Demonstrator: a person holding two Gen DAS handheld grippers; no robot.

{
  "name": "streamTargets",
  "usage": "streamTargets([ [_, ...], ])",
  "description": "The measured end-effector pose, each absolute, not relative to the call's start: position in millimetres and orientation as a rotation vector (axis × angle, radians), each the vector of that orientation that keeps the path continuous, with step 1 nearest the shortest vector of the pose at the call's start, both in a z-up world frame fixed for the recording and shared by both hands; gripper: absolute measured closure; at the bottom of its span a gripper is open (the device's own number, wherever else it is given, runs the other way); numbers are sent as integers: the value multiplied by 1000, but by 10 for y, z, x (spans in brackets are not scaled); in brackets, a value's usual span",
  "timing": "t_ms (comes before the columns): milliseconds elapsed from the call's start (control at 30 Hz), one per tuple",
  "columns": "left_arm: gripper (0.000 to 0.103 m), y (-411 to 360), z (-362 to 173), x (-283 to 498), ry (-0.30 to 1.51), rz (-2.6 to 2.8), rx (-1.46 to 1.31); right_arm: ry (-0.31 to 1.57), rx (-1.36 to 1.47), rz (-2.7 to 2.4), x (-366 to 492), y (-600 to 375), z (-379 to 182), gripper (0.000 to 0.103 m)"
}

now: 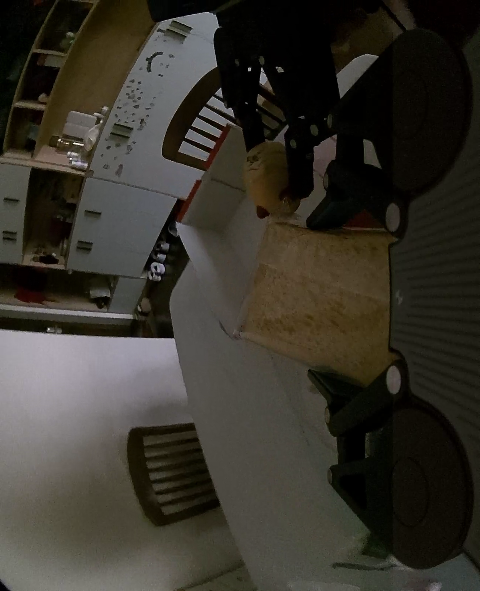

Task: Organize objects
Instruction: 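Carry the sponge block and egg toy with both tools over the red shoebox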

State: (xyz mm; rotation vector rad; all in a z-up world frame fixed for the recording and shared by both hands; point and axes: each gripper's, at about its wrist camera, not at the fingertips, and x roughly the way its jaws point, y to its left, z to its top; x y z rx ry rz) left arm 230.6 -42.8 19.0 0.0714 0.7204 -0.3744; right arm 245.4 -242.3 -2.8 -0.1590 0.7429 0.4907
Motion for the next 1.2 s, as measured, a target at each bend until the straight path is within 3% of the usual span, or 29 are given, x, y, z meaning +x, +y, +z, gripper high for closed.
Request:
streamTargets([
  [533, 23, -1564, 61, 3203, 778, -393, 227, 823, -211, 385, 3200, -3149, -337, 39],
  [1200, 23, -2293, -812, 4060, 1067, -368, 373, 1153, -324, 438, 3745, -3041, -1023, 39],
])
